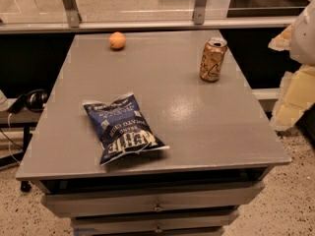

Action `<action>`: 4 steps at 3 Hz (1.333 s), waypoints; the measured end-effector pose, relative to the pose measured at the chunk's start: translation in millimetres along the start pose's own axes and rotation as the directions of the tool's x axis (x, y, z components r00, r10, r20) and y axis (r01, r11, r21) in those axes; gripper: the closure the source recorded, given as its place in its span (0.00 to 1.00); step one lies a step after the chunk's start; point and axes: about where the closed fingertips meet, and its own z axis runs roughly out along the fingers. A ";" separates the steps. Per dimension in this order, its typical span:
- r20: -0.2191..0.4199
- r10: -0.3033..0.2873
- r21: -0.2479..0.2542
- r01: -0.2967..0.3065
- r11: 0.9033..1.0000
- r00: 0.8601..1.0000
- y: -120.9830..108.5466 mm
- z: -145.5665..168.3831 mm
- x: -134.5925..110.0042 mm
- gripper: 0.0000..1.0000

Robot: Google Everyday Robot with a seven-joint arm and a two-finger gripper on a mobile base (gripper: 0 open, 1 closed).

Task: Move orange can near orange

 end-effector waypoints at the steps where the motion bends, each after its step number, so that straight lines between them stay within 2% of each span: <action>1: 0.003 0.000 0.004 0.000 1.000 1.000 -0.6 -0.5 -0.5 0.00; 2: 0.048 0.010 0.053 -0.013 0.999 0.999 -17.6 8.6 -3.5 0.00; 3: 0.132 0.053 0.143 -0.072 0.987 0.990 -55.6 34.4 -4.7 0.00; 4: 0.169 0.104 0.237 -0.143 0.961 0.980 -91.9 60.8 -6.8 0.00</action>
Offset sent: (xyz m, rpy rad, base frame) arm 0.0713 -0.0037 -0.0164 0.1289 -0.2002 -0.0359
